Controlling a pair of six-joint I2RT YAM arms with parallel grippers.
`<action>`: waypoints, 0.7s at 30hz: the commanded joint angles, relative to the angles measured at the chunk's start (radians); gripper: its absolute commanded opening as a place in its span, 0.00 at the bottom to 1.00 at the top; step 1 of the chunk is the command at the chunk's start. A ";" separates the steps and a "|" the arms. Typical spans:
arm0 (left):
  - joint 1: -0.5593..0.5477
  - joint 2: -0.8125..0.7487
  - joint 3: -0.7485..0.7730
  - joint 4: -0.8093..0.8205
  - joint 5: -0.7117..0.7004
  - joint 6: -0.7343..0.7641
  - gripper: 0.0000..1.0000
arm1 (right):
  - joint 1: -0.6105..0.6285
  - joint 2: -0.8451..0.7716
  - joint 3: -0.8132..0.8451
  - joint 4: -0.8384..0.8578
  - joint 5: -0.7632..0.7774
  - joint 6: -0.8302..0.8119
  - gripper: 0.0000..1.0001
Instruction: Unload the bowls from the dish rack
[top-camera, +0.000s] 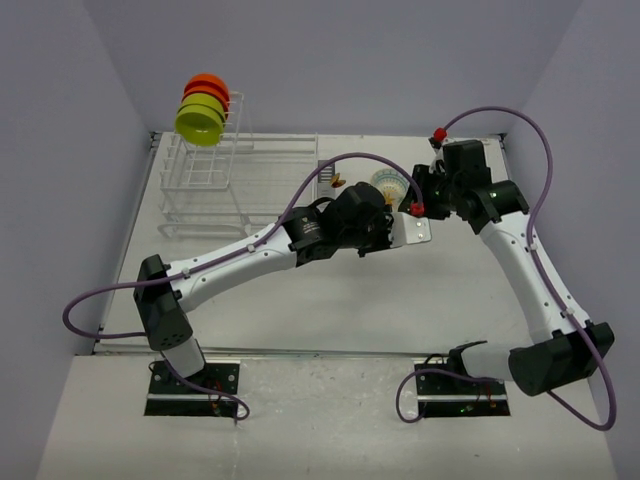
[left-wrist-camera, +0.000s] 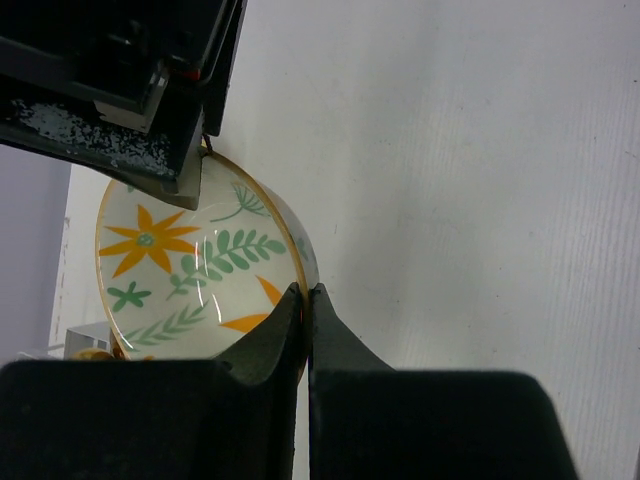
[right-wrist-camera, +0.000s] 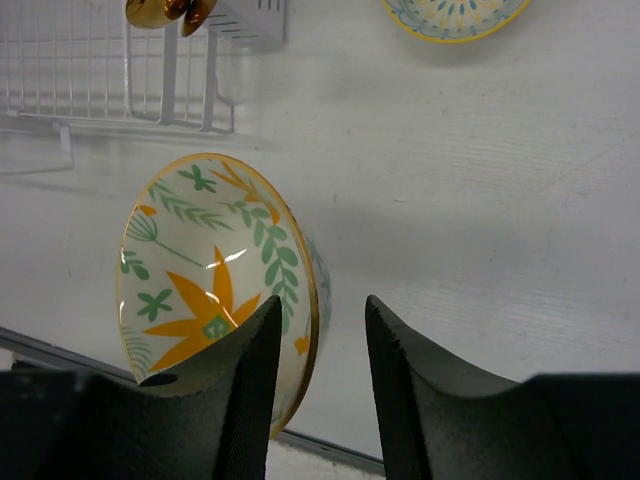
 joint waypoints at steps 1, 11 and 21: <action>-0.001 -0.031 0.047 0.055 -0.021 0.051 0.00 | 0.002 0.028 0.021 0.025 -0.030 -0.004 0.41; -0.007 -0.017 0.050 0.089 -0.068 0.057 0.00 | 0.004 0.045 -0.004 0.053 -0.103 -0.013 0.02; -0.010 -0.057 -0.023 0.184 -0.309 -0.040 1.00 | -0.091 0.061 -0.016 0.239 0.011 0.113 0.00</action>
